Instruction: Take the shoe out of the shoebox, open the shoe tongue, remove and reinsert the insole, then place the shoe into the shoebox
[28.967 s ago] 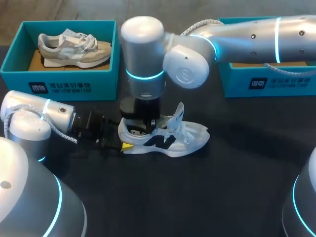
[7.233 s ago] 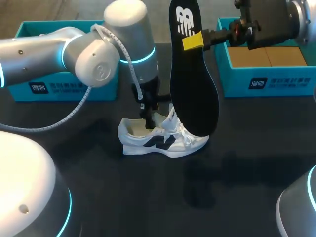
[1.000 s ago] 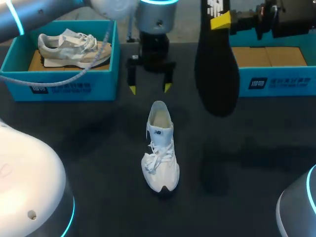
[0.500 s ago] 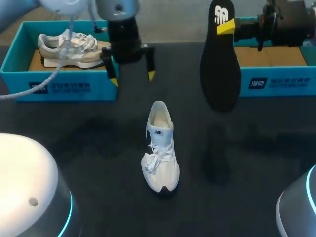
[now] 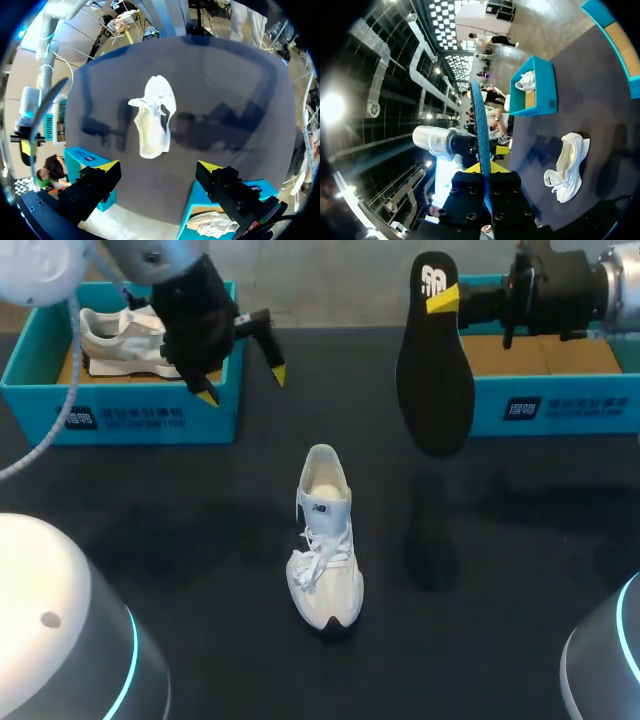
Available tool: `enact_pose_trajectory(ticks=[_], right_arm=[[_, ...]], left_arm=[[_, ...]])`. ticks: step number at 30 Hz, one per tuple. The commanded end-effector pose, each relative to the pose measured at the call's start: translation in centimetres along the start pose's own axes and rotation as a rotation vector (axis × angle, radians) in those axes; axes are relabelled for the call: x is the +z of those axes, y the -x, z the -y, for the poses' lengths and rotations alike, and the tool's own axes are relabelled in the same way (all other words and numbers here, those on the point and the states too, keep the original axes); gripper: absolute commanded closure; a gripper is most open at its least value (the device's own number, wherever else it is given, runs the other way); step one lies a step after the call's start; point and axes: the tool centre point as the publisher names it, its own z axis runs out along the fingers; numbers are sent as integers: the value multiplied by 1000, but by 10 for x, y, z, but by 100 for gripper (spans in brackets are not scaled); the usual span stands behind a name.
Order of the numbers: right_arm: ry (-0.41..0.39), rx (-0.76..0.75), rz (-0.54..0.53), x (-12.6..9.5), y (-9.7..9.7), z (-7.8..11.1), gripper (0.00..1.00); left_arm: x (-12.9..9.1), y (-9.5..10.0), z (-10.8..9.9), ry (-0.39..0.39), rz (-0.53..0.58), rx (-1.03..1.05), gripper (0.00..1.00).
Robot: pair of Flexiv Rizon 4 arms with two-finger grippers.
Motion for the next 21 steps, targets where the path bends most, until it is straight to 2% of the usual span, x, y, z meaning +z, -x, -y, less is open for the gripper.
enact_pose_trajectory(ticks=[1,11,17,21], right_arm=[[-16,2,-6,7,4,-8,100],[-74,74,-7,20,13,-10,100],[-80,98,-4,28,16,-19,100],[-83,119,5,35,17,-24,100]], left_arm=[[-8,-4,4,-13,268,40,0],[-8,-4,4,-13,268,40,0],[-8,-4,4,-13,268,40,0],[-4,-4,4,-13,404,39,0]])
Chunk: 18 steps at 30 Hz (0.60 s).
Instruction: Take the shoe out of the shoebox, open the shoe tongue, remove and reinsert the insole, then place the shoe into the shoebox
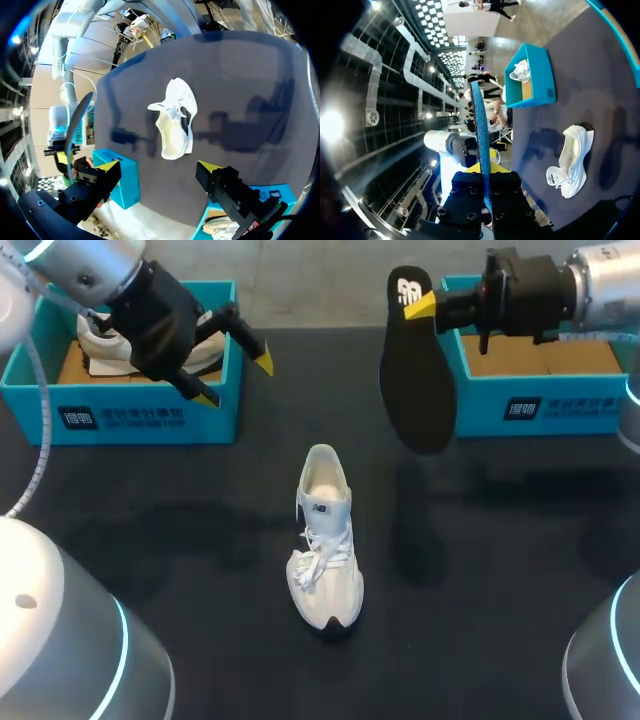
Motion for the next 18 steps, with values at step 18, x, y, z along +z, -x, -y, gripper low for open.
enact_pose_trajectory(ticks=[18], right_arm=[[-23,86,-28,47,3,-19,100]], left_arm=[[-14,12,3,37,523,46,0]])
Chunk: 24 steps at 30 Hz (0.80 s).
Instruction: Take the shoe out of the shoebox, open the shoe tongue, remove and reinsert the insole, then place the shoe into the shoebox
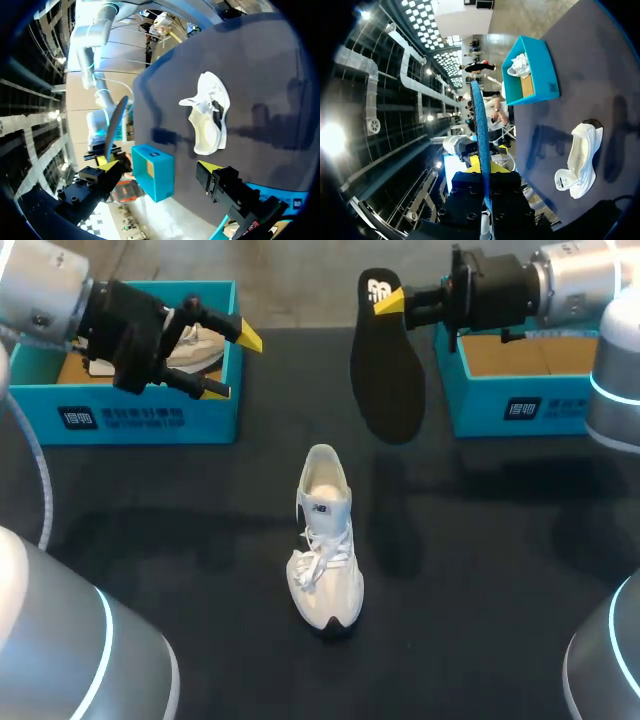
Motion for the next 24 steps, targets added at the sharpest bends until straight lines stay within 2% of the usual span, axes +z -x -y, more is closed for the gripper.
enact_pose_trajectory(ticks=[1,16,24], right_arm=[[3,9,-8,12,5,-3,100],[-29,45,-52,56,6,-15,100],[-21,73,-84,76,15,-20,100]], left_arm=[[2,-1,4,7,133,13,0],[25,35,6,-12,307,86,0],[34,44,3,-13,387,103,0]])
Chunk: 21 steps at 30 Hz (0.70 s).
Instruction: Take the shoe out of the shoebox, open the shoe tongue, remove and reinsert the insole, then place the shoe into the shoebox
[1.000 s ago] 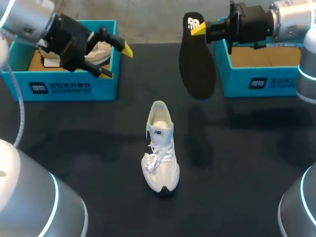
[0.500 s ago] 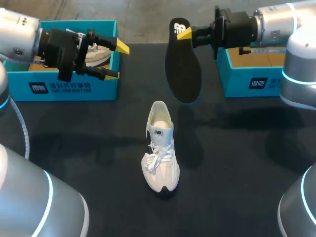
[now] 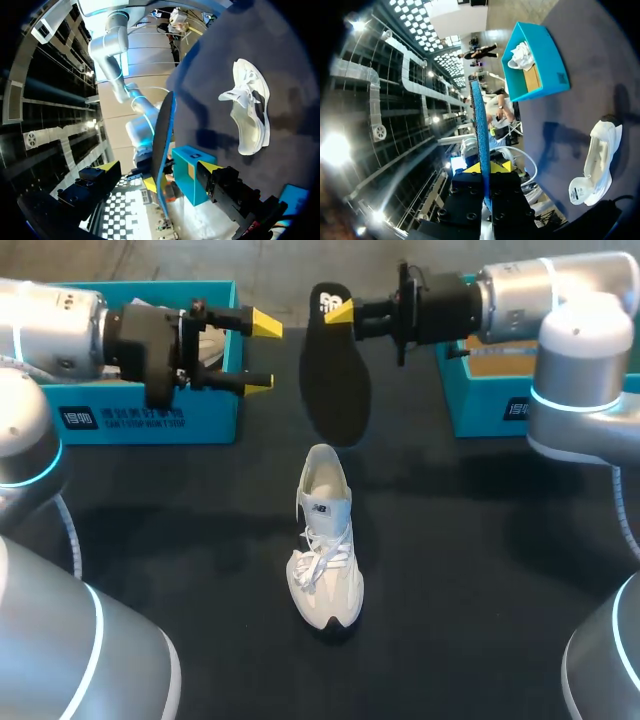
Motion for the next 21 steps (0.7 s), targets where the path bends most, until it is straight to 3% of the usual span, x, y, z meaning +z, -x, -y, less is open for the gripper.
enact_pose_trajectory(ticks=[1,10,12,18,20,21], right_arm=[[1,4,-19,15,6,-6,100],[-21,5,-48,35,3,-7,100],[-22,6,-51,37,4,-6,100],[-17,11,-58,36,4,-4,100],[-15,12,-58,36,4,-4,100],[-14,12,-58,36,4,-4,100]], left_arm=[[10,-3,-4,-7,42,6,0],[21,0,-8,-23,101,17,0],[23,-1,-9,-24,111,16,9],[26,-2,-10,-19,138,13,16],[26,-2,-10,-19,141,13,48],[26,-2,-10,-19,141,13,56]])
